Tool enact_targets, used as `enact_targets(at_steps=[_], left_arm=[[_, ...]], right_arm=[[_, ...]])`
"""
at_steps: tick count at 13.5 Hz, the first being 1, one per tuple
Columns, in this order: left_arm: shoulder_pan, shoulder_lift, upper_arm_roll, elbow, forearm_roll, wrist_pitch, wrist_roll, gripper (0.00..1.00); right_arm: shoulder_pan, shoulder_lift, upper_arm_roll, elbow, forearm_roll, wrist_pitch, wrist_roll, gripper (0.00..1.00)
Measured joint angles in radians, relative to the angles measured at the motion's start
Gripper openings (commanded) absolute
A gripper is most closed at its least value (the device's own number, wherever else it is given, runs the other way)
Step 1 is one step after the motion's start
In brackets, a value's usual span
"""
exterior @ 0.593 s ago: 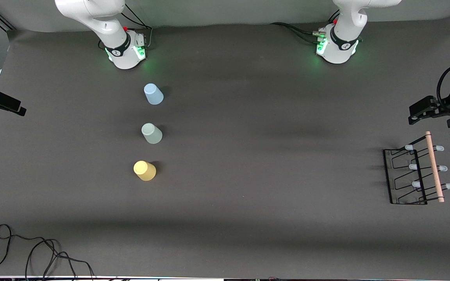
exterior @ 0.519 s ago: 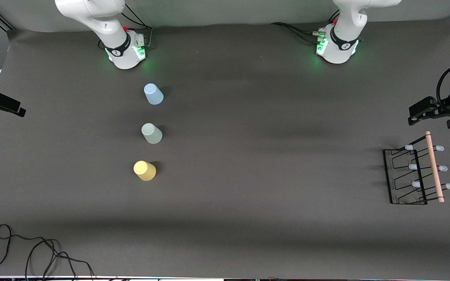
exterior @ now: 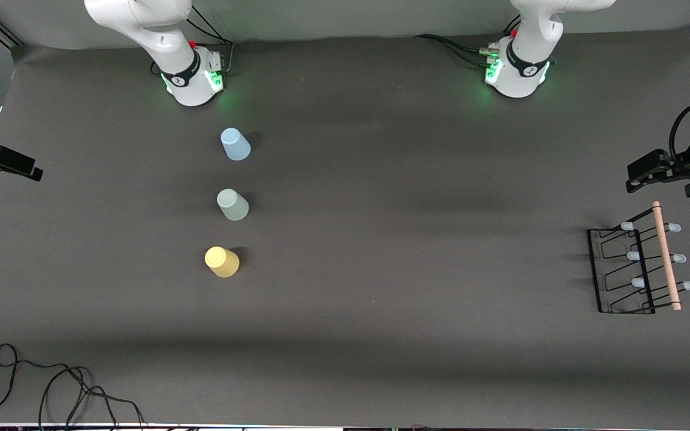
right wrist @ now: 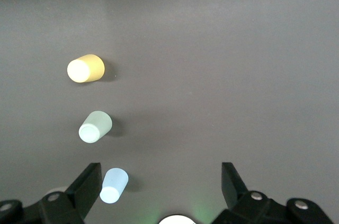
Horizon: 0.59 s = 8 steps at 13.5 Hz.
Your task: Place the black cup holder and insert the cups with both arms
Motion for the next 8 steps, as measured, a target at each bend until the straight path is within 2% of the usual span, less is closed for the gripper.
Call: enact_targets(at_steps=[2,4,6,8], left_arm=[[0.06,0.013,0.004,-0.013,0.007,0.0,0.077,1.0],[0.168,0.043,0.009,-0.022,0.008,0.008,0.202,1.0],[0.251,0.086,0.012,-0.032,0.01,0.062,0.26,1.0],[0.29,0.132,0.012,-0.049,0.034,0.15,0.266,1.0]], right_arm=[[0.0,0.0,-0.001,0.0,0.0,-0.003,0.0,1.0],[0.0,0.001,-0.003,0.0,0.0,-0.004,0.0,1.0],[0.0,0.002,-0.006,-0.001,0.0,-0.003,0.0,1.0],[0.0,0.003,-0.007,-0.002,0.0,-0.003,0.0,1.0]])
